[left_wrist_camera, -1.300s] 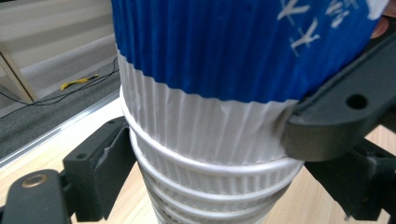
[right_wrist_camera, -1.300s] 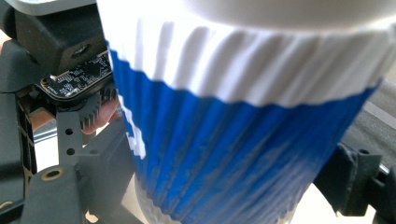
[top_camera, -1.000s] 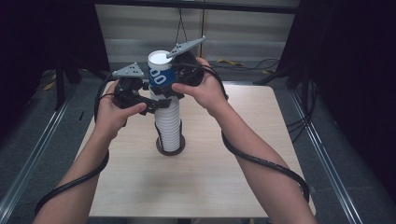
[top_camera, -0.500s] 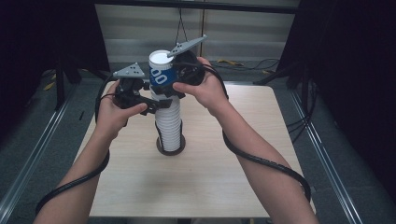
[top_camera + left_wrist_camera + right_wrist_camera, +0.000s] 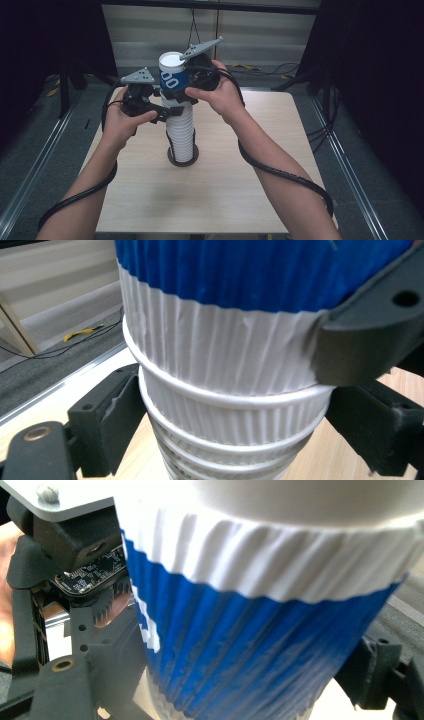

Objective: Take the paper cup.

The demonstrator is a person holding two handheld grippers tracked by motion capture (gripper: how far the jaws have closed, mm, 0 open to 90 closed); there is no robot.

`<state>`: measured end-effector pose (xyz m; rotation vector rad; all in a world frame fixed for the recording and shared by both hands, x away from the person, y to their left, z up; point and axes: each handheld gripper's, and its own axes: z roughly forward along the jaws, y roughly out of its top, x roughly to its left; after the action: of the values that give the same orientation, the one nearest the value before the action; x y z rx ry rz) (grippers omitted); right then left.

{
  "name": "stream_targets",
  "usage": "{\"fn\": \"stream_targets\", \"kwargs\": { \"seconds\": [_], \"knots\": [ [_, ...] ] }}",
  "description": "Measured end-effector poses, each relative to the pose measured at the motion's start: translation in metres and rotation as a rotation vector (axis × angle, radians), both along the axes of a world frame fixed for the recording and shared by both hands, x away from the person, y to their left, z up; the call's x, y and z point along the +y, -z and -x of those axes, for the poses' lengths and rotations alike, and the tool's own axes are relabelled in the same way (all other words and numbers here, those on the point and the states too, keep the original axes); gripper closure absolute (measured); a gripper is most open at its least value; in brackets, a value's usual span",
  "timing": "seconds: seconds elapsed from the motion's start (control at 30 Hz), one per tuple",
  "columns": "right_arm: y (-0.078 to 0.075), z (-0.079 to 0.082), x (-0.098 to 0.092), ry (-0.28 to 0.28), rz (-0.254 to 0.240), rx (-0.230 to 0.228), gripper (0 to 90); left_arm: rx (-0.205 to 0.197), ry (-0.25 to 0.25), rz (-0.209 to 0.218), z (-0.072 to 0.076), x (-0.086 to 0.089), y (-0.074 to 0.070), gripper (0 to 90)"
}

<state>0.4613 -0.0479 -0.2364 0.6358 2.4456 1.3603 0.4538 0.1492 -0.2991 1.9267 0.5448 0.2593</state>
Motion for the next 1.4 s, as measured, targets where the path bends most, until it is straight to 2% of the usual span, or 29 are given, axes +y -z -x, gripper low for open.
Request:
{"fn": "stream_targets", "kwargs": {
  "seconds": [0.33,0.47,0.77,1.4],
  "knots": [
    [-0.009,0.003,-0.002,0.006,-0.019,-0.031,20.8,-0.009,-0.001,0.007,0.000,0.000,0.001,12.0],
    [-0.011,0.004,-0.003,0.006,-0.008,-0.029,20.9,-0.011,0.001,0.006,0.001,-0.001,0.001,12.0],
    [-0.015,0.006,-0.006,0.013,-0.032,-0.043,21.9,-0.016,0.001,0.019,0.001,0.000,0.003,12.0],
    [-0.031,0.011,-0.010,0.031,-0.043,-0.059,22.2,-0.033,0.010,0.038,0.002,-0.001,0.006,11.9]
  ]
}}
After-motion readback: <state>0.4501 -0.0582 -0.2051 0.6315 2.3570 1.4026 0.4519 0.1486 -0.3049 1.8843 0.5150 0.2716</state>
